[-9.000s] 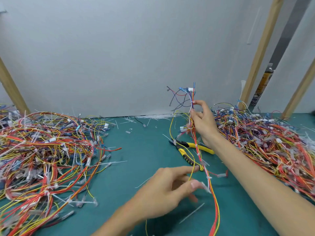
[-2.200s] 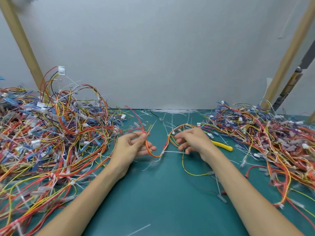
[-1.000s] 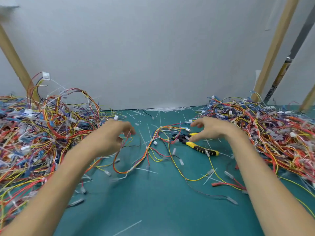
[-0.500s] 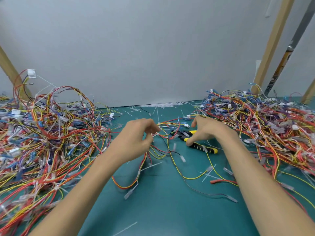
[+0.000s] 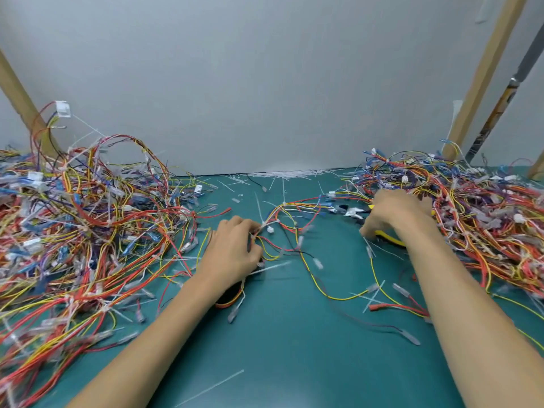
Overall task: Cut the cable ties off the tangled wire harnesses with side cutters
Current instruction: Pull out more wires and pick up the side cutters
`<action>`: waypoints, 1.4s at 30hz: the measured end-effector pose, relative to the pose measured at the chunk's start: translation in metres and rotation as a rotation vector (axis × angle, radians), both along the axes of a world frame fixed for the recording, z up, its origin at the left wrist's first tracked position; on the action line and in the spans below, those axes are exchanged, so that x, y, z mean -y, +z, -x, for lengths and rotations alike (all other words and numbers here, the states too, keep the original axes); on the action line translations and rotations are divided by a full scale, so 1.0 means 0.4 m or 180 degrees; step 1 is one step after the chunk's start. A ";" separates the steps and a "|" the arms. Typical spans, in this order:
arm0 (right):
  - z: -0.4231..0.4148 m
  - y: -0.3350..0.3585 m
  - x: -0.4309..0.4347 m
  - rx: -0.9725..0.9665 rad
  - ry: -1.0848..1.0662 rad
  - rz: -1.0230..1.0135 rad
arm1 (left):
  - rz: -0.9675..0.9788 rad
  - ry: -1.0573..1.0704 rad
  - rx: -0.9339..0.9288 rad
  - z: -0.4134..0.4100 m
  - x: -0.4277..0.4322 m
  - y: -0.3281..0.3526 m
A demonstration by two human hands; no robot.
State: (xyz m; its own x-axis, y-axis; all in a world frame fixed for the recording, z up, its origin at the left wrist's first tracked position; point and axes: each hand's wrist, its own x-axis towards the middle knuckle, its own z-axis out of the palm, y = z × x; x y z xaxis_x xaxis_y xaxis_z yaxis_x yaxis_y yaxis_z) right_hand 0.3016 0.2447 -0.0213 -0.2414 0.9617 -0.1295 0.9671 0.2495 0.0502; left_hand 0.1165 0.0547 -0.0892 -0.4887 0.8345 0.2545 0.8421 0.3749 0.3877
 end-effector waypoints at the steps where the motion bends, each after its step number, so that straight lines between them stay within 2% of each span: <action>1: -0.009 0.004 -0.005 -0.0094 -0.0045 0.0005 | 0.0066 0.0055 0.0029 0.007 0.004 0.005; 4: -0.028 0.011 -0.018 -0.0686 -0.0062 -0.0109 | 0.0342 0.0091 0.0159 0.027 0.018 0.023; 7: -0.023 0.008 -0.024 -0.1986 0.0255 -0.0102 | 0.0808 0.0091 0.0225 0.042 0.031 0.055; 9: -0.002 0.003 -0.013 -0.3235 0.0336 0.0237 | 0.1140 0.0043 0.0218 0.050 0.044 0.084; 12: 0.040 0.002 0.000 -0.4572 0.0029 0.1330 | 0.1309 -0.0002 0.0292 0.051 0.068 0.146; 14: 0.065 0.009 0.011 -0.5249 -0.0212 0.2166 | 0.1032 0.0190 0.0321 0.045 0.082 0.190; 15: 0.074 0.013 0.019 -0.5575 -0.0315 0.2541 | 0.0748 0.0368 0.0113 0.040 0.087 0.208; 17: 0.089 0.019 0.034 -0.6108 -0.0459 0.3021 | -0.0141 0.0741 -0.0602 0.029 0.088 0.234; 19: 0.096 0.017 0.047 -0.6445 -0.0540 0.3208 | -0.1093 0.0763 -0.0807 0.014 0.066 0.240; 21: 0.098 0.009 0.054 -0.6638 -0.0545 0.3414 | -0.1288 0.0722 -0.0279 0.008 0.017 0.226; 22: 0.098 0.003 0.058 -0.6677 -0.0547 0.3565 | -0.1003 0.0748 0.0044 0.008 -0.014 0.207; 24: 0.095 -0.004 0.065 -0.6640 -0.0565 0.3809 | 0.0022 0.0789 0.0376 0.006 -0.066 0.155; 26: 0.097 -0.010 0.067 -0.6565 -0.0537 0.3880 | 0.0767 0.0815 0.0324 -0.006 -0.089 0.100; 27: 0.100 -0.011 0.068 -0.6561 -0.0516 0.3881 | 0.0870 0.0832 0.0243 -0.011 -0.094 0.076; 30: 0.107 -0.016 0.067 -0.6403 -0.0456 0.3654 | 0.0724 0.0773 0.0333 -0.007 -0.104 0.053; 34: 0.106 -0.025 0.067 -0.5849 -0.0241 0.3238 | 0.0985 0.0526 0.0790 0.025 -0.096 0.094; 38: 0.107 -0.023 0.072 -0.5396 0.0028 0.2953 | 0.0722 -0.0060 0.1793 0.035 -0.069 0.111; 42: 0.102 -0.014 0.063 -0.5531 0.0042 0.2451 | -0.0094 -0.0556 0.2946 0.018 -0.053 0.206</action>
